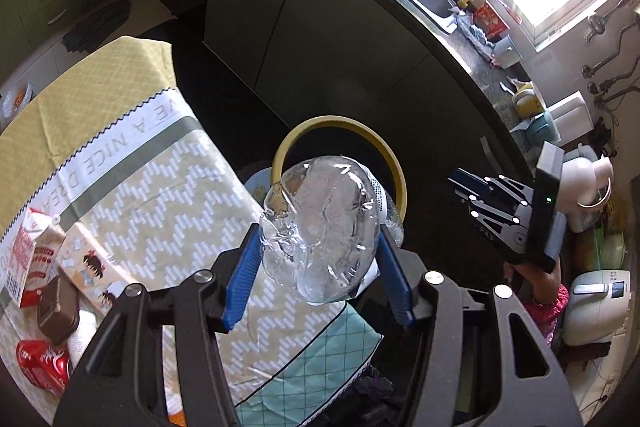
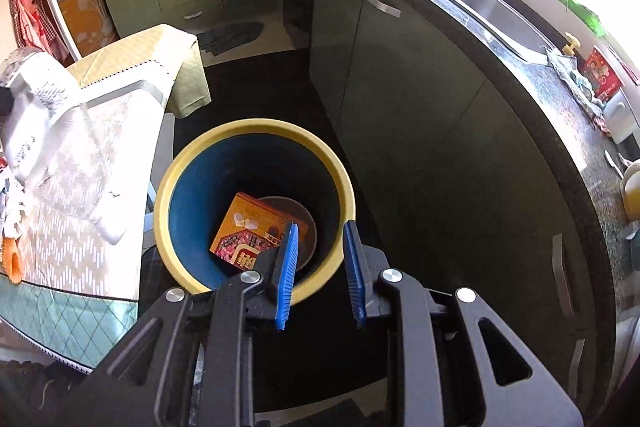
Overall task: Collect trash
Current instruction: 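Carry the clear plastic bottle over the bin and open the left gripper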
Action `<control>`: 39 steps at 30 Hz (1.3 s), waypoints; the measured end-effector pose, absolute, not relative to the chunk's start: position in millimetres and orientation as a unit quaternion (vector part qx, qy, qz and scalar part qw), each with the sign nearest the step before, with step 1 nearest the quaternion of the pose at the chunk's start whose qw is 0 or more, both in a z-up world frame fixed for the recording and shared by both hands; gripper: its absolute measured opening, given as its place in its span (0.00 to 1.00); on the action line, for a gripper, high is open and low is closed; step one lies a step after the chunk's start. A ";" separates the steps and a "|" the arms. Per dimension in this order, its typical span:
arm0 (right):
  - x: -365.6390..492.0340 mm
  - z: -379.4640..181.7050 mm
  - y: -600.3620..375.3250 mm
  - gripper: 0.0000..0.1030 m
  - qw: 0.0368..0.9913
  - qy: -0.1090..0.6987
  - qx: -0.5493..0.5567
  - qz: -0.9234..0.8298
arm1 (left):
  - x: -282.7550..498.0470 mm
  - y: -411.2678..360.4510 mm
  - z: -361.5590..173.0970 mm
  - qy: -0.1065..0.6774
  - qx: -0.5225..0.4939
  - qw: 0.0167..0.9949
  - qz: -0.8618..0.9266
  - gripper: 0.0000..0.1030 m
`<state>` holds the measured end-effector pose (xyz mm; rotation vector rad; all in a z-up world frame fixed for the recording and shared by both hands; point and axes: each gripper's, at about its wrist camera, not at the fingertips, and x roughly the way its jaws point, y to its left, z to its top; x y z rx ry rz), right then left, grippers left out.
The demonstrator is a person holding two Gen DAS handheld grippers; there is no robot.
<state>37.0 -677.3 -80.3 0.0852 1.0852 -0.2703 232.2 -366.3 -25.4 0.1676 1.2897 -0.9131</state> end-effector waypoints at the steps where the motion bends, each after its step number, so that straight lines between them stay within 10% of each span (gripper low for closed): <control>1: 32.3 -81.5 -680.8 0.22 0.846 0.515 0.044 -0.132 | 233.0 -378.5 -29.5 0.578 0.082 0.701 -0.410 0.52; 22: 8.0 -85.5 -700.3 0.22 0.846 0.513 0.066 -0.127 | 219.8 -481.7 -63.2 0.505 0.195 0.743 -0.393 0.65; 39: 62.8 -52.9 -609.3 0.31 0.864 0.502 -0.012 -0.027 | 191.3 -229.6 20.7 0.514 0.167 0.790 -0.288 0.77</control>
